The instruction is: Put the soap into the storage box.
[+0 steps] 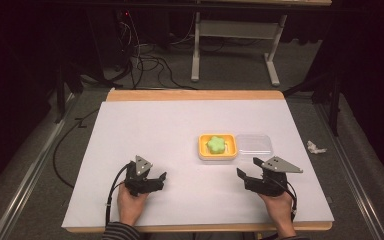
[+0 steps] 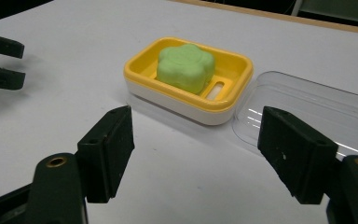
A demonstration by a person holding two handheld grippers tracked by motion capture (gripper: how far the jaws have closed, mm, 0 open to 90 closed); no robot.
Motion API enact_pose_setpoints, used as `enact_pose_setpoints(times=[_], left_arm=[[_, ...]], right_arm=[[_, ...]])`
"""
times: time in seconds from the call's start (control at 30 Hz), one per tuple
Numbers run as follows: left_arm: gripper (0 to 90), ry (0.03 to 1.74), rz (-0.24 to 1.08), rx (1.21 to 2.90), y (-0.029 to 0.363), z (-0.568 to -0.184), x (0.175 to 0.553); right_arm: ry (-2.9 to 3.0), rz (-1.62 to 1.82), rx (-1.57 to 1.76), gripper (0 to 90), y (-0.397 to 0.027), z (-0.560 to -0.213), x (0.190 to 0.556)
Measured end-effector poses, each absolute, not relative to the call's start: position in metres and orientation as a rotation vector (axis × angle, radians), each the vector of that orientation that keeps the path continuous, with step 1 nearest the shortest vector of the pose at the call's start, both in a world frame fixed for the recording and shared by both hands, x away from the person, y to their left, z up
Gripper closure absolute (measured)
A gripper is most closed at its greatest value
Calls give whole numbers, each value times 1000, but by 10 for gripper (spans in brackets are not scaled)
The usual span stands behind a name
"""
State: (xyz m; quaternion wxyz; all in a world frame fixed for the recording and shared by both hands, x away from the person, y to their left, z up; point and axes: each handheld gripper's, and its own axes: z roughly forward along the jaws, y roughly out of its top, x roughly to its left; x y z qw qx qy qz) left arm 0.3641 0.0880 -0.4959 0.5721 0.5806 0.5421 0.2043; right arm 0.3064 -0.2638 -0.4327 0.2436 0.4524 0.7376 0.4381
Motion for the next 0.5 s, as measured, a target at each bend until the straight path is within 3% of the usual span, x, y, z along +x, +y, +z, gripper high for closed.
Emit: enact_pose_setpoints(times=[0.5], left_arm=[[176, 1271, 477, 1358, 88, -496, 364]], right_arm=[[2088, 1175, 1232, 299, -246, -440, 311]])
